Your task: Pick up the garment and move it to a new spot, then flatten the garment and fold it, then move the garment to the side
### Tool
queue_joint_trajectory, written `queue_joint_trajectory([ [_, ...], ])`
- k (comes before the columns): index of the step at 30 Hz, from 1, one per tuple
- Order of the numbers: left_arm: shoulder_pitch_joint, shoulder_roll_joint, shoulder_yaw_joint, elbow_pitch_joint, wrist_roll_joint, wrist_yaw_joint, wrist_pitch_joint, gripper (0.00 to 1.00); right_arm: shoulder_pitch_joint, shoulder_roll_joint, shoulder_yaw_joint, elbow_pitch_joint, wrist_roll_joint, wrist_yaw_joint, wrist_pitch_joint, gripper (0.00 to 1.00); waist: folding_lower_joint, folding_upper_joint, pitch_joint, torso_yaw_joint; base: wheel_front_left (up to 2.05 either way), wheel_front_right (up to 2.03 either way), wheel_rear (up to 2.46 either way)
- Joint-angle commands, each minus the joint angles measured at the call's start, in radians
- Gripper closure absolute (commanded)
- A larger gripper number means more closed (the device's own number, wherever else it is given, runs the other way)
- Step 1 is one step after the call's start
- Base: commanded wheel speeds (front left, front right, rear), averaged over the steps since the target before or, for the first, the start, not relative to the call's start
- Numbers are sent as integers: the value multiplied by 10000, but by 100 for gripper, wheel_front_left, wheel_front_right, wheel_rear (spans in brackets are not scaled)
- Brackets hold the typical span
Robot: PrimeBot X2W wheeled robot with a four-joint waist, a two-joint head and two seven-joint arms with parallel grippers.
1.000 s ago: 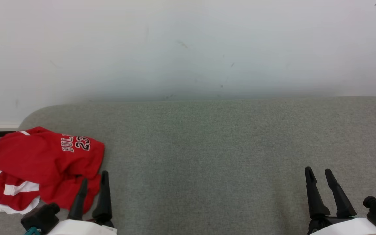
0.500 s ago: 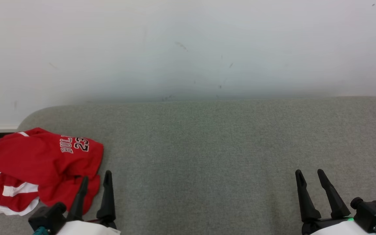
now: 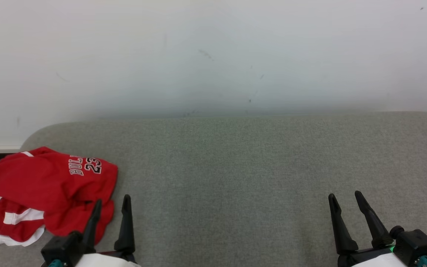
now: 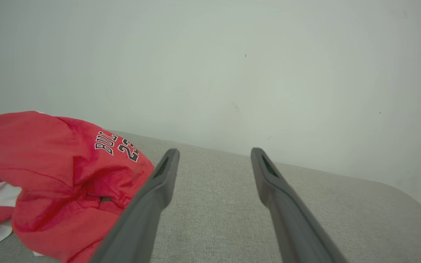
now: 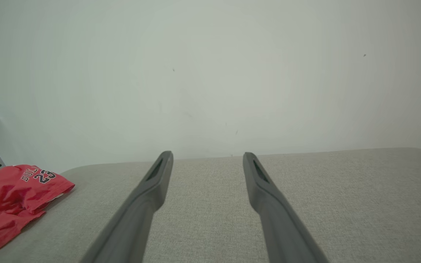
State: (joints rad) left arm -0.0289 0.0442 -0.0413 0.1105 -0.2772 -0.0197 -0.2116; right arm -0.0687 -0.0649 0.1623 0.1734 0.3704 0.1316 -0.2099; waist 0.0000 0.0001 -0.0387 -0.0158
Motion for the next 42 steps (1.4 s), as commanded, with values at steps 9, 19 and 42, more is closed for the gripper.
queue_joint_trajectory([
  [9, 42, 84, -72, 233, 262, 68, -247, 0, 26, 40, 118, -75, -409, -14, -249, 0, 0, -1, -58, -40, 0, 0, 0],
  [19, 14, 89, -170, 318, 589, 42, -408, 0, 11, 48, 234, -18, -941, -16, -425, 0, 0, -1, -92, -119, 0, 0, 0],
  [42, -26, 89, -252, 497, 823, 38, -532, 0, -18, 83, 213, 84, -1146, -17, -560, 0, 0, -1, -128, -128, 0, 0, 0],
])
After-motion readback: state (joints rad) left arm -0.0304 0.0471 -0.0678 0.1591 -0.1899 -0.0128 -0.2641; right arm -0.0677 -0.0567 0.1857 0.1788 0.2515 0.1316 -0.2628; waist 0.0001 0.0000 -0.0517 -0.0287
